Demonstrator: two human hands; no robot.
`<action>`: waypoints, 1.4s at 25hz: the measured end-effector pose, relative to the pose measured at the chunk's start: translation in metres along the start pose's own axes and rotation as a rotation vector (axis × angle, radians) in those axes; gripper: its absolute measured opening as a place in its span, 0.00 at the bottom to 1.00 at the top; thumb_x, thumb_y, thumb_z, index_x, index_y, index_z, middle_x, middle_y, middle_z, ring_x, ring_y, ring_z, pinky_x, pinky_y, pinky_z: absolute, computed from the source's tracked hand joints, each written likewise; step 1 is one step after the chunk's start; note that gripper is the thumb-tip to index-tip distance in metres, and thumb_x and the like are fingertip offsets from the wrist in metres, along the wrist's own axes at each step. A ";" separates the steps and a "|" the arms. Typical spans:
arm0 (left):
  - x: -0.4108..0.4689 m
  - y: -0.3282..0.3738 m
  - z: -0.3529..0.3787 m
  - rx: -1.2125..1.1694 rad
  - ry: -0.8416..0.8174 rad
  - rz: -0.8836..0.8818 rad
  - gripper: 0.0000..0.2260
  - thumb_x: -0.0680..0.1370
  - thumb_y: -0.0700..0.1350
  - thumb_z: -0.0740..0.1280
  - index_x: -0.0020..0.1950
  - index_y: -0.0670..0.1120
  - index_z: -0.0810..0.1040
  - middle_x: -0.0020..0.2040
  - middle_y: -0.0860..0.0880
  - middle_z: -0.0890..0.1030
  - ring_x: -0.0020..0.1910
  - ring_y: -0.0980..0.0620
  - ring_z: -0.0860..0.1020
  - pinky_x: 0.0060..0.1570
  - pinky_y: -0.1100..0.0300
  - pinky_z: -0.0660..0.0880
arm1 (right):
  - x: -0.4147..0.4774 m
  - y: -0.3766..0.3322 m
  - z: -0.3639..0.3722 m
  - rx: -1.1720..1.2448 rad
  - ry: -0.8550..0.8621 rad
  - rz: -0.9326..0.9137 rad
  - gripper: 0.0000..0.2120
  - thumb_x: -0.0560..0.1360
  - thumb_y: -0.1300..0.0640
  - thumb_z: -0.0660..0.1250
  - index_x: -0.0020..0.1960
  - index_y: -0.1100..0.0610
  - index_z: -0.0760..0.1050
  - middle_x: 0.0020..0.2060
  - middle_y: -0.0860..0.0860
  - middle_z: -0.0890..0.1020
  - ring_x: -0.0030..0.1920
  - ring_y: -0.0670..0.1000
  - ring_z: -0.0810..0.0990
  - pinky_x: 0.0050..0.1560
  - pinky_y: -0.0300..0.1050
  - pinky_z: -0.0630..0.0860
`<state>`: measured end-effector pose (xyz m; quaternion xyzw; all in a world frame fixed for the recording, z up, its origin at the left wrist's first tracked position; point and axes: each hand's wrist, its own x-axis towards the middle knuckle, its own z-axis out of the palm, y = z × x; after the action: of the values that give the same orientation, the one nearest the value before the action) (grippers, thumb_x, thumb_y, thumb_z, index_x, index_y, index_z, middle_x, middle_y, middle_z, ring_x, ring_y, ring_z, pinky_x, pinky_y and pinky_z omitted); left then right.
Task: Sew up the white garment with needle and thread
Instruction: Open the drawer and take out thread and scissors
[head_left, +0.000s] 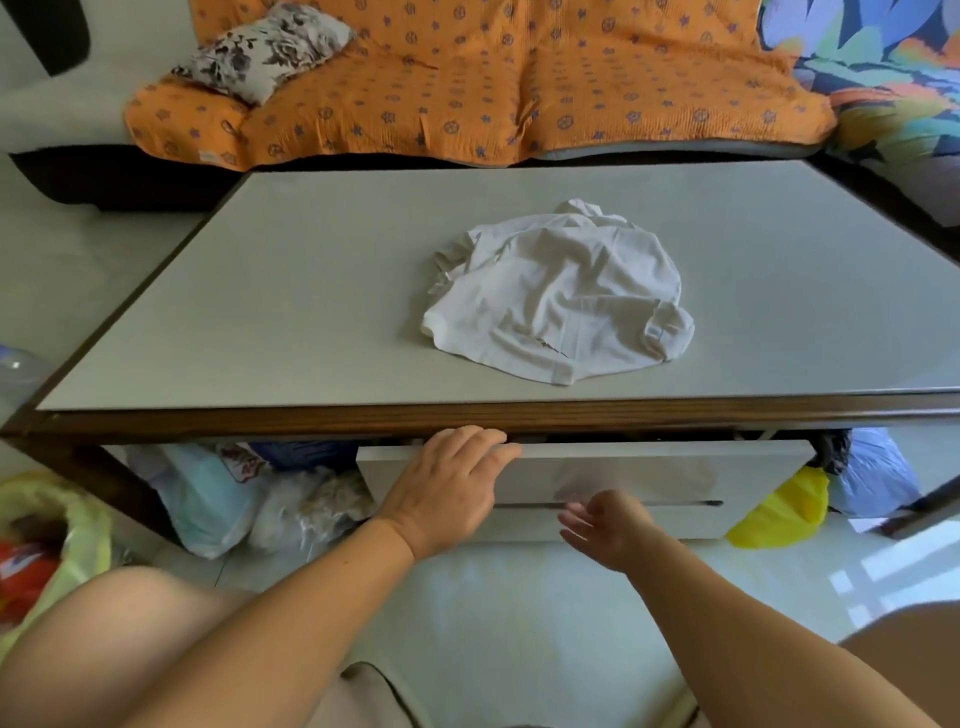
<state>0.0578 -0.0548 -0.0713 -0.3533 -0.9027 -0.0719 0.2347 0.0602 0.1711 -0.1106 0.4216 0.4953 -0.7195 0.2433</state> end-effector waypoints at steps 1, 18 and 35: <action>-0.001 -0.001 -0.002 -0.023 -0.010 -0.004 0.19 0.75 0.43 0.61 0.64 0.46 0.78 0.59 0.48 0.79 0.58 0.48 0.75 0.59 0.54 0.71 | -0.011 -0.005 -0.001 -0.331 0.026 -0.006 0.14 0.81 0.63 0.55 0.64 0.69 0.69 0.52 0.63 0.80 0.50 0.61 0.82 0.54 0.57 0.80; 0.028 -0.002 -0.003 -0.505 -0.919 -0.560 0.16 0.80 0.44 0.64 0.68 0.48 0.76 0.60 0.47 0.80 0.55 0.47 0.79 0.53 0.56 0.76 | -0.031 -0.043 0.057 -1.995 -0.053 -0.348 0.16 0.82 0.52 0.59 0.65 0.60 0.72 0.61 0.57 0.76 0.60 0.57 0.76 0.60 0.48 0.72; 0.052 0.039 0.044 -0.192 -1.085 -0.458 0.10 0.80 0.39 0.61 0.57 0.39 0.79 0.49 0.41 0.78 0.49 0.42 0.78 0.46 0.53 0.72 | 0.001 -0.021 0.040 -2.157 -0.155 -0.447 0.16 0.80 0.57 0.61 0.67 0.58 0.73 0.61 0.57 0.78 0.59 0.56 0.78 0.55 0.45 0.74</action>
<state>0.0346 0.0188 -0.0873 -0.1553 -0.9364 -0.0110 -0.3146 0.0293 0.1428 -0.0948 -0.1572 0.9114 0.0381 0.3783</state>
